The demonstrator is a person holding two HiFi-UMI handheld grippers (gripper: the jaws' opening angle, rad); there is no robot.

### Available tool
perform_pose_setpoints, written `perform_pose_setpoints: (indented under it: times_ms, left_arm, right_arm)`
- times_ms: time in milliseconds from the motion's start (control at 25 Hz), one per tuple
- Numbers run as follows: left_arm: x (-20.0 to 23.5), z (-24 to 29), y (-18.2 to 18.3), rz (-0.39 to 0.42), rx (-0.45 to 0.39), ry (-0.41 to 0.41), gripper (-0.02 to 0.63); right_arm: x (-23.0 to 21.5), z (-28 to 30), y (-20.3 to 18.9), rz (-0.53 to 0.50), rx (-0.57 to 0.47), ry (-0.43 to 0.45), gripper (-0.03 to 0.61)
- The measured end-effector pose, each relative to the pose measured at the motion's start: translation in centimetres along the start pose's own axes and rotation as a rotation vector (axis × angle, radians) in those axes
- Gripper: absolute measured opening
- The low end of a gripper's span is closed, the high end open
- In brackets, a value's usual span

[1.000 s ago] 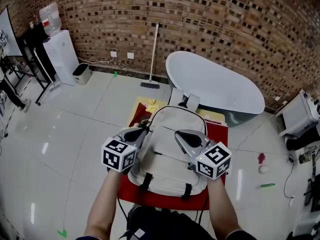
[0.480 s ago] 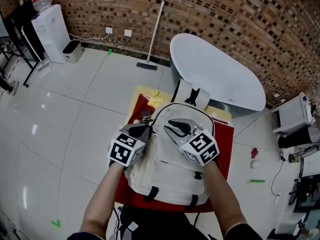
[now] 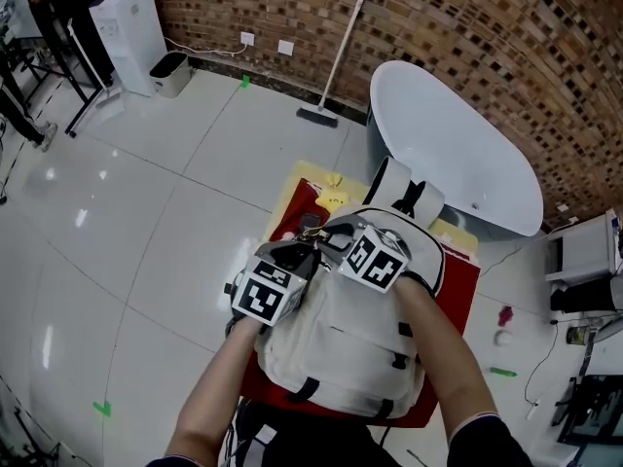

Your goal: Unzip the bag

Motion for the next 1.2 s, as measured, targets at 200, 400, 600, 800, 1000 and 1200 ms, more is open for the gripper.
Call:
perform_pose_setpoints:
  times_ms: [200,400,600,800,1000,1200]
  left_arm:
    - [0.6,0.4,-0.6,-0.059,0.009,0.036,0.127]
    - [0.5,0.6,-1.3,-0.074,0.021,0.033,0.127]
    - [0.4,0.8,-1.8,-0.072,0.038,0.022,0.127]
    - [0.3,1.1,-2.4,-0.081,0.040,0.043,0.126]
    - [-0.1,1.6,-2.8,-0.073,0.059,0.054,0.127]
    - [-0.5,1.7,-3.0,-0.066,0.059,0.066,0.127]
  right_arm:
    - [-0.6,2.4,0.5,-0.088,0.131,0.054,0.094]
    - [-0.2,4.4,0.8,-0.143,0.258,0.112,0.099]
    - [-0.7,4.7,1.0,-0.108,0.298,0.109,0.021]
    - [-2.8,2.5,1.7,0.054,0.182,0.041,0.018]
    - [-5.3,0.4,0.9,0.157,0.078,-0.040,0.018]
    - [-7.2,-1.7,-0.1,0.280,-0.014,-0.096,0.020]
Point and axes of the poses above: the fingertips, and each gripper's own axes: z forward along the fingers, x to its left, y out of its top, the point moved 9 cm from there along -z, backward along the fingers, and after that the axes turned 11 degrees about z, right-handed, at the moved point
